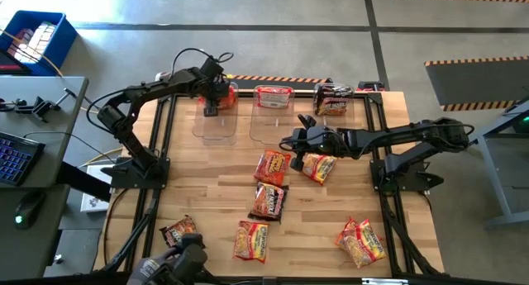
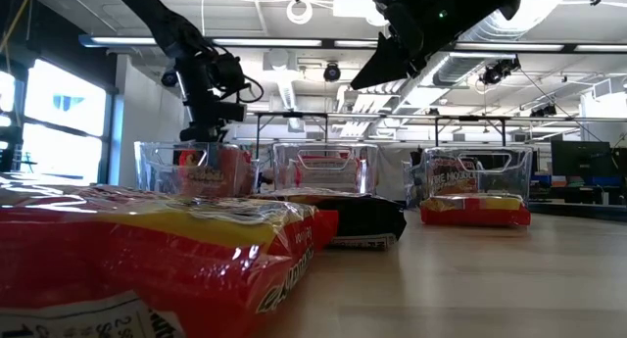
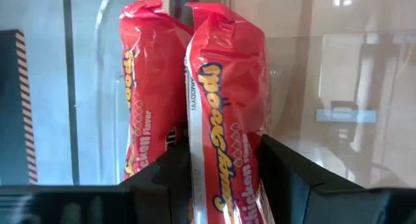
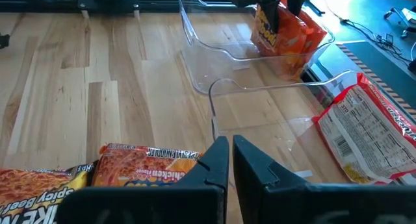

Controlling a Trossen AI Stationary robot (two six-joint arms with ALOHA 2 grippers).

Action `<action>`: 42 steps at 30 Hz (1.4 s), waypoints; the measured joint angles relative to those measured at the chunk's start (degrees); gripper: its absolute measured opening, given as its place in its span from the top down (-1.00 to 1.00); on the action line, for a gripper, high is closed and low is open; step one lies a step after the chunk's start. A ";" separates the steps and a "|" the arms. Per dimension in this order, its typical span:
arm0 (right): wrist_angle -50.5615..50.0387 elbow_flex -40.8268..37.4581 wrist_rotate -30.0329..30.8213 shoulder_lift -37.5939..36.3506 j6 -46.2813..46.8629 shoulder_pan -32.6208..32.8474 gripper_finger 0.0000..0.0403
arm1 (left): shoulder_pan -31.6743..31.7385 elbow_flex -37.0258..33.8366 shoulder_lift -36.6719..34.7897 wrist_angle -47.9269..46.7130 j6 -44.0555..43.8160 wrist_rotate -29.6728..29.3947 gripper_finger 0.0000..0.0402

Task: Sort Maruchan noodles
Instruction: Put the orange noodle pack into the left transparent bin

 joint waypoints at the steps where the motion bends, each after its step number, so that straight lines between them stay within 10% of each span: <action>1: 0.00 0.00 -0.10 -0.02 0.01 0.00 0.98 | 0.02 0.36 0.02 -0.13 -0.37 0.44 0.29; 22: -0.01 -0.01 -1.49 0.01 0.01 0.02 0.98 | 2.51 1.69 0.04 -8.17 -3.30 14.39 0.63; 42: -0.11 -0.09 -1.62 0.01 0.00 0.02 0.98 | 0.76 1.62 0.00 -0.20 -2.58 -3.33 0.11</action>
